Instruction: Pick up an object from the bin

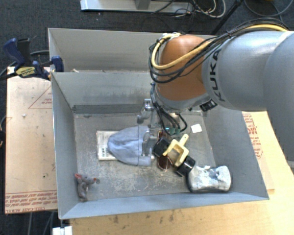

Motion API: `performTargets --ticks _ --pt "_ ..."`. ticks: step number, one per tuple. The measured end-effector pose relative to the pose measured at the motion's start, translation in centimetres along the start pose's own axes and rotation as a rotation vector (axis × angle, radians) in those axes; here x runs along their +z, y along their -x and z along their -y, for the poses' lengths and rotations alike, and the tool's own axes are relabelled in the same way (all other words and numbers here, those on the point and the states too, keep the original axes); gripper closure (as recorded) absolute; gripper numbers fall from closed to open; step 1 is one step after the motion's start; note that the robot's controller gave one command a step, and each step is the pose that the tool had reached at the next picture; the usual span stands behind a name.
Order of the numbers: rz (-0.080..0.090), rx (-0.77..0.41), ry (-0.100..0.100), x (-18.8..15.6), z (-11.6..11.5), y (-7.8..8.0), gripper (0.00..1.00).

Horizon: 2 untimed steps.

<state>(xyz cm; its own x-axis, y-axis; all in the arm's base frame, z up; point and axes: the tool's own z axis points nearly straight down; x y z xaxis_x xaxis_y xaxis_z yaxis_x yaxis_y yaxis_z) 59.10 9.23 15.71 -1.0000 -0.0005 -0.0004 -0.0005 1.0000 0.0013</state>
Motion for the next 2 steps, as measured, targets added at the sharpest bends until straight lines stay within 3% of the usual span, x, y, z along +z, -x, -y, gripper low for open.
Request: performTargets --ticks 1,2 --pt "0.007 0.041 0.002 4.6 2.7 -2.2 0.0" --pt "0.0 0.26 -0.002 7.5 1.7 -1.1 0.0"
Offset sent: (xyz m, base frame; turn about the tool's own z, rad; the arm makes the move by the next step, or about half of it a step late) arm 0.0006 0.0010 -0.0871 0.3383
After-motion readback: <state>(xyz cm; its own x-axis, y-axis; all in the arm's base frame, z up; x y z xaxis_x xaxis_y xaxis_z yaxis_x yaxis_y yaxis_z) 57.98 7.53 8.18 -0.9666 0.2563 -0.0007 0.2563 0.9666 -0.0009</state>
